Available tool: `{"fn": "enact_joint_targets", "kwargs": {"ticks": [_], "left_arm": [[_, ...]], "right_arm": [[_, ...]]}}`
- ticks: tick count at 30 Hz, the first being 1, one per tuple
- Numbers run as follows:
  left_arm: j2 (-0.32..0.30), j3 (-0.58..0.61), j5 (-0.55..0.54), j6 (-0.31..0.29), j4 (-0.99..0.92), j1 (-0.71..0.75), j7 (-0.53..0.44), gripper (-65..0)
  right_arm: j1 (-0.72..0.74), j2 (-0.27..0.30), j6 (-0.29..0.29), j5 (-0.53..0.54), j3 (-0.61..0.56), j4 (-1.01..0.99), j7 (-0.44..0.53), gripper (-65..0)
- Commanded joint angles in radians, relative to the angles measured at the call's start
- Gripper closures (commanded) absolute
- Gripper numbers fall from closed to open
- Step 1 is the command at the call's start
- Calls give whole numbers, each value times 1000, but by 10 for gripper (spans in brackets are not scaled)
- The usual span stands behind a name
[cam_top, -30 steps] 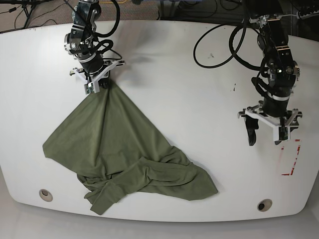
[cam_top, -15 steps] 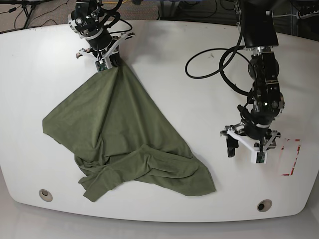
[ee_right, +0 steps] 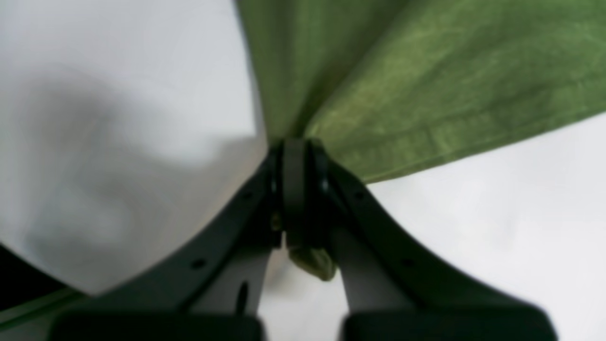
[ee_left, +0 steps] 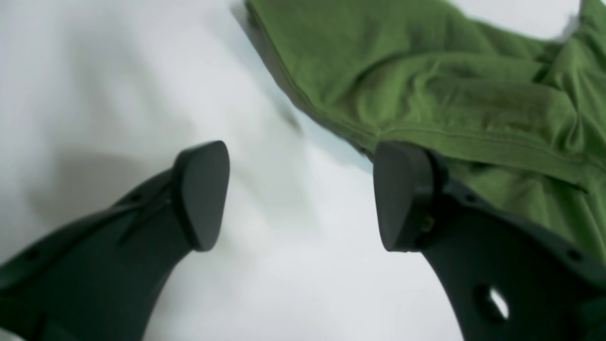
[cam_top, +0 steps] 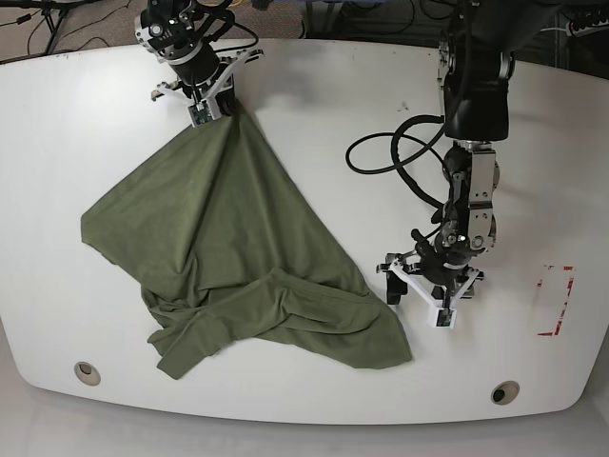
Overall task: Layout the t-shirt on the table in an organized manner, then fold the t-shirt properly
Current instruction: 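Move the left gripper to the shirt's bunched edge and grasp it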
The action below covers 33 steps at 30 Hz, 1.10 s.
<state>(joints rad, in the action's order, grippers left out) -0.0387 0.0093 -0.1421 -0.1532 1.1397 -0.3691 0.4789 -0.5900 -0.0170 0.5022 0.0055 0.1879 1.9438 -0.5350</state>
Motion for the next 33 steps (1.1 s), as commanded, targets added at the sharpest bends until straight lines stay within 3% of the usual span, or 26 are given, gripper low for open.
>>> {"fn": "enact_joint_targets", "kwargs": {"ticks": [1,10,33], "left_arm": [[16,-2,-6,4,-60,-63,-35,-449],[59,30,-1,4,-234,-97,-176,-450],[86,68,-11,7,-323,-107,-273,-446]], "right_arm": [[-3,2,5,14,-1,21,19,0],[-3,2,5,14,-1,22,19,0],[-3,2,5,14,-1,22,20,0]]}}
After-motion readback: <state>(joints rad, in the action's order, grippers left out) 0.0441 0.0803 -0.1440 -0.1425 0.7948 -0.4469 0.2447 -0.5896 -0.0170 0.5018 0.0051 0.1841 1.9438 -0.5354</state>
